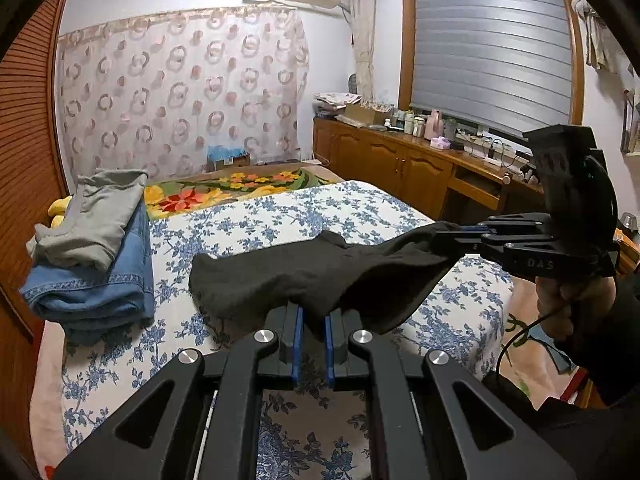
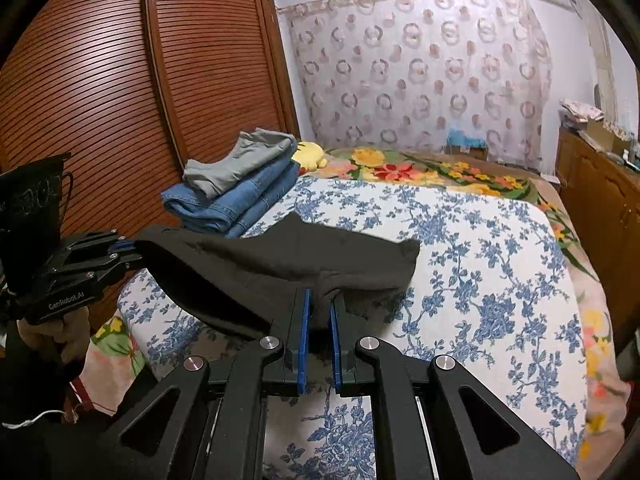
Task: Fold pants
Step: 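Carry the held end over the garment with both grippers, folding it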
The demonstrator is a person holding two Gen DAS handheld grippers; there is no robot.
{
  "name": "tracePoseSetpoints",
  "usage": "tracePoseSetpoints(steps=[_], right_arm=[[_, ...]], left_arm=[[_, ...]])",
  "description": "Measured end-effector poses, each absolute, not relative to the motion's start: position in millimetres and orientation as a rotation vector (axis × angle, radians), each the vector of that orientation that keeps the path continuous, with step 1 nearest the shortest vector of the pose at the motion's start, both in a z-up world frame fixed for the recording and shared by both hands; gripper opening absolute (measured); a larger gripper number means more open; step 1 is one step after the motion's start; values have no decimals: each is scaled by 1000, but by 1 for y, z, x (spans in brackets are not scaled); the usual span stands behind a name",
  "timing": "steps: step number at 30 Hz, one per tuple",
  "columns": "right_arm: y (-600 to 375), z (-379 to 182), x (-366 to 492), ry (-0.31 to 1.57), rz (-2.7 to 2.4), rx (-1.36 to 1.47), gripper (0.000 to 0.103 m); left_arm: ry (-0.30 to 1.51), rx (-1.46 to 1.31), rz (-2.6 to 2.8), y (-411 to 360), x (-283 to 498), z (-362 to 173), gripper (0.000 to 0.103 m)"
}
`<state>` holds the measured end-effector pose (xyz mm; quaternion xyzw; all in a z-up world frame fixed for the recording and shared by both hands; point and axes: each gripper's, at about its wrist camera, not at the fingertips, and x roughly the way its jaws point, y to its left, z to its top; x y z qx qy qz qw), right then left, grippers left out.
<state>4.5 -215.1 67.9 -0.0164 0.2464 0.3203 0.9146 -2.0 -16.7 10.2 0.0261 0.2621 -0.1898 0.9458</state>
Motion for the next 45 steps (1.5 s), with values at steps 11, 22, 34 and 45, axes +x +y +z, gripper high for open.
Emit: tracePoseSetpoints(steps=[11,22,34,45], right_arm=[[-226,82,-12,463,667,-32,9],[-224,74,-2,492,657,-39,9],[-201,66,48,542,641,-54,9],[-183,55,103,592,661,-46,9]], left_arm=[[494,69,-405,-21,-16,27,9],[538,73,-403,-22,-7,15,9],[602,44,-354,-11,41,-9,9],[657,19,-323,-1,78,-27,9]])
